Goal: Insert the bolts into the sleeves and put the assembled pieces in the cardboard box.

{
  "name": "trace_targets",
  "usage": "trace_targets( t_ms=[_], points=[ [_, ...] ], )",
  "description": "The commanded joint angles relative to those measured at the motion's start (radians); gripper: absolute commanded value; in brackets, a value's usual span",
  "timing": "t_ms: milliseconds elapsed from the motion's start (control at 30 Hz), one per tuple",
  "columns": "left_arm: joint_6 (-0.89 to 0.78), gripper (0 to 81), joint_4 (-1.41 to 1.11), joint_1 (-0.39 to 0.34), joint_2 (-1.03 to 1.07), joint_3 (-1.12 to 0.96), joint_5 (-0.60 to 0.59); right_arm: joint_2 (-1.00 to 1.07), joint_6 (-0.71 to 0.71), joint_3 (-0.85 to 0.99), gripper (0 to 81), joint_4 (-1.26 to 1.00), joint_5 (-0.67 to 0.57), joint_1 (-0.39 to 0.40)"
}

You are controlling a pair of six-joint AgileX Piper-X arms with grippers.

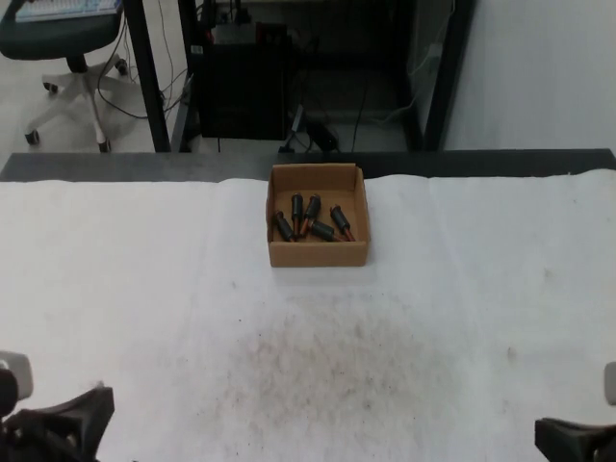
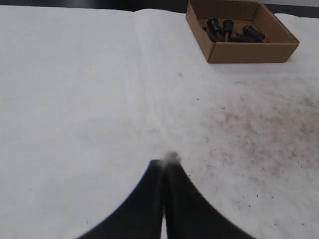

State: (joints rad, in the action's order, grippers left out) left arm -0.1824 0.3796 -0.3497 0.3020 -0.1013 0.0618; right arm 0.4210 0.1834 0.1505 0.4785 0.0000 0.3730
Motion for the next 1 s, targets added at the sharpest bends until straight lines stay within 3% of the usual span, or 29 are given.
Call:
trace_targets(
  t_ms=[0, 300, 967],
  points=[
    [-0.013, 0.3, -0.021, 0.003, -0.01, 0.025, 0.011, 0.0, 0.005, -0.027, 0.8, -0.081, 0.01, -0.006],
    [-0.096, 0.3, -0.018, 0.003, -0.01, 0.064, 0.006, 0.0, 0.008, -0.056, 0.8, -0.073, 0.01, -0.006],
    [-0.099, 0.3, -0.018, 0.003, -0.01, 0.064, 0.005, 0.0, 0.008, -0.066, 0.8, -0.074, 0.01, -0.006]
  ],
)
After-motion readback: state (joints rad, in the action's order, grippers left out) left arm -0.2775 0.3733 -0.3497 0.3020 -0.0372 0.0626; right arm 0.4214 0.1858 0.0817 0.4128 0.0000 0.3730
